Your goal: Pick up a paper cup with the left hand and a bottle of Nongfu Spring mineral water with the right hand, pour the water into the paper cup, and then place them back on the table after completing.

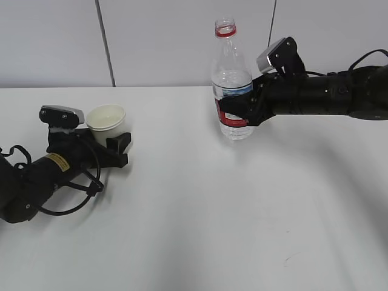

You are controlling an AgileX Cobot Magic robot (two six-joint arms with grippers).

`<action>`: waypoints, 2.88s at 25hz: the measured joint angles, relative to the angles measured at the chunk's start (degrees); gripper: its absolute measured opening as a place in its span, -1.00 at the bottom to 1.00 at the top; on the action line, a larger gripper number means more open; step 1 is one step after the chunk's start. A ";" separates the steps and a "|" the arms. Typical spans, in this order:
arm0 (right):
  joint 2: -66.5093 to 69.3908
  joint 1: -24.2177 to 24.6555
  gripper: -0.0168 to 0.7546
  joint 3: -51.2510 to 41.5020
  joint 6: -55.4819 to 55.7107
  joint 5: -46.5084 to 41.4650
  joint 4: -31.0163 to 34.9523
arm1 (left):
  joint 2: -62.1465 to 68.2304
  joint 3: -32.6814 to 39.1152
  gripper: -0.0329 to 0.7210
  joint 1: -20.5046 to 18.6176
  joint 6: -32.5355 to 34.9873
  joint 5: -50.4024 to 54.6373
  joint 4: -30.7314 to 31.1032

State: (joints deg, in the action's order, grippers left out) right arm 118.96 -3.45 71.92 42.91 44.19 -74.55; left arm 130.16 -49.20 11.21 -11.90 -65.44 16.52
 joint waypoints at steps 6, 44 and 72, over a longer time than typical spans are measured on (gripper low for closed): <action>0.35 0.00 0.11 0.00 -0.21 0.10 0.60 | 0.00 0.00 0.50 0.00 0.00 0.00 -0.04; 2.33 0.00 0.11 0.00 -0.95 0.61 4.75 | -9.62 15.55 0.65 0.00 0.00 -0.04 -1.83; 10.74 0.00 0.10 0.53 -4.51 7.26 13.48 | -12.99 19.85 0.64 0.00 0.00 -0.07 -1.74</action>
State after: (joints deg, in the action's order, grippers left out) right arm 129.70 -3.45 72.44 38.40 51.44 -61.07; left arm 117.17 -29.35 11.21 -11.90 -65.51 14.78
